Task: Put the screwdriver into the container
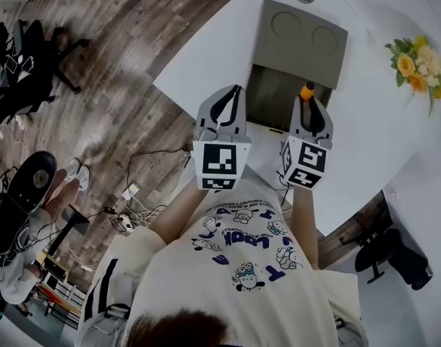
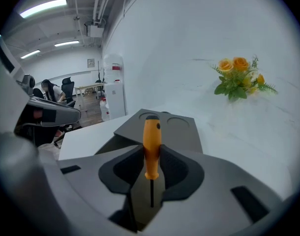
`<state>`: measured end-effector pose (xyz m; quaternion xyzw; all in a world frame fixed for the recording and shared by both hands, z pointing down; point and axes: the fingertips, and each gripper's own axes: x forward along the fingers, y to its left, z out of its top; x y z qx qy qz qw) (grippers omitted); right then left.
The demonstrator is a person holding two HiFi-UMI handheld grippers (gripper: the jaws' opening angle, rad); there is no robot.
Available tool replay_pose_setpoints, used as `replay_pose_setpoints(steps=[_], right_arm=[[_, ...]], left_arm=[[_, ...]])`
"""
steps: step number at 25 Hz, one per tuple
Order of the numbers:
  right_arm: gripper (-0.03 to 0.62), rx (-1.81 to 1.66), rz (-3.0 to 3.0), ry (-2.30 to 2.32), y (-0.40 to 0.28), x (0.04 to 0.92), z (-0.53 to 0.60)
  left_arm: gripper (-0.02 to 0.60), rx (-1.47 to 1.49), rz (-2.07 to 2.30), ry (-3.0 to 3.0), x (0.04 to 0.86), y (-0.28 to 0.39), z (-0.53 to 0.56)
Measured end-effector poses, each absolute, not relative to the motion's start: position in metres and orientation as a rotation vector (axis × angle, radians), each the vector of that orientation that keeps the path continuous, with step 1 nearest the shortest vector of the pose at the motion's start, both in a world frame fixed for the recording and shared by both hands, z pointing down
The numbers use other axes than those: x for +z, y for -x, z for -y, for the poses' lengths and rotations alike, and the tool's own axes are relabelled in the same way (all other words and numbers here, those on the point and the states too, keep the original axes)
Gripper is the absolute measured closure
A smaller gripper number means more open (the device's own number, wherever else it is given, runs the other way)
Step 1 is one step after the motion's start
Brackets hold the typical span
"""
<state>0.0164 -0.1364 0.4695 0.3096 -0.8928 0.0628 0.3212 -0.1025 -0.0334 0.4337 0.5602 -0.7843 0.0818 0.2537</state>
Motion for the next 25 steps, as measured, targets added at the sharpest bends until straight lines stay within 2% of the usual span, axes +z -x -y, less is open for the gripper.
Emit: replay_pose_setpoints(steps=[12,25], right_arm=[[0.476,0.039,2.309,-0.461,0.028,0.506,0.104],[0.476,0.052,2.209,-0.302,0.036,0.542,0.090]], left_arm=[[0.563,0.223,2.126,-1.426,0.453,0.114,0.025],[0.563,0.225,2.115,-1.376,0.469,0.120,0.019]])
